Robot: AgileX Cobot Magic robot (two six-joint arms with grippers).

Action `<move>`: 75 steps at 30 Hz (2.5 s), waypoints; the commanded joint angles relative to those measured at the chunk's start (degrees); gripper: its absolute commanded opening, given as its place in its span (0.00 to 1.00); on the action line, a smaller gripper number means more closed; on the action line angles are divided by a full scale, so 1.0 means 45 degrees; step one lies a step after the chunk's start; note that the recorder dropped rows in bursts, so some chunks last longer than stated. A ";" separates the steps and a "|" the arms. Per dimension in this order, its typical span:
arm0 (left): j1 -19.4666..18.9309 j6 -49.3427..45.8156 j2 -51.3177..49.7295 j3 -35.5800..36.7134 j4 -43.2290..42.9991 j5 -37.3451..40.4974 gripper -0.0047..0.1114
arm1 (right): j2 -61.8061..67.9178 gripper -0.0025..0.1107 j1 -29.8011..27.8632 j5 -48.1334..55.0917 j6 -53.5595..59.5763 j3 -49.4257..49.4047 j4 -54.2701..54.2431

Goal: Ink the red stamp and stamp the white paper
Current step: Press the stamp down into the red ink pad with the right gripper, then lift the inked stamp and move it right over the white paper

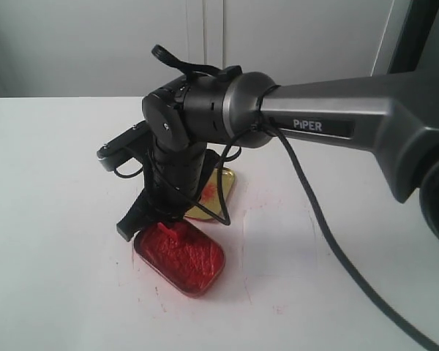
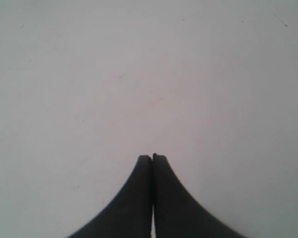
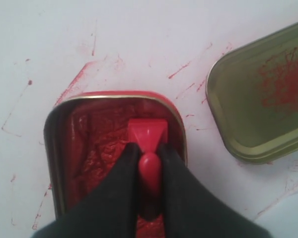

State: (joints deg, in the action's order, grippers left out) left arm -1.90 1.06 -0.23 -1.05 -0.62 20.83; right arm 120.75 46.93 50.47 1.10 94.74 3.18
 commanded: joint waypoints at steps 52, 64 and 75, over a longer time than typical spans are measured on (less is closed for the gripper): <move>0.0121 0.0039 0.0051 0.0095 0.0039 -0.0001 0.04 | -0.0540 0.02 -0.1748 0.0975 0.0698 -0.0029 -0.2420; 0.0121 0.0039 0.0051 0.0095 0.0039 -0.0001 0.04 | -0.1609 0.02 -0.2753 0.0365 0.0698 -0.1878 -0.2474; 0.0121 0.0039 0.0051 0.0095 0.0039 -0.0001 0.04 | -0.3299 0.02 -0.3971 -0.0308 0.0659 -0.4147 -0.2425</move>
State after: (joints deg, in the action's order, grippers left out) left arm -1.90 1.06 -0.23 -1.05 -0.62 20.83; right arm 108.39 30.24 50.05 3.65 78.44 -8.02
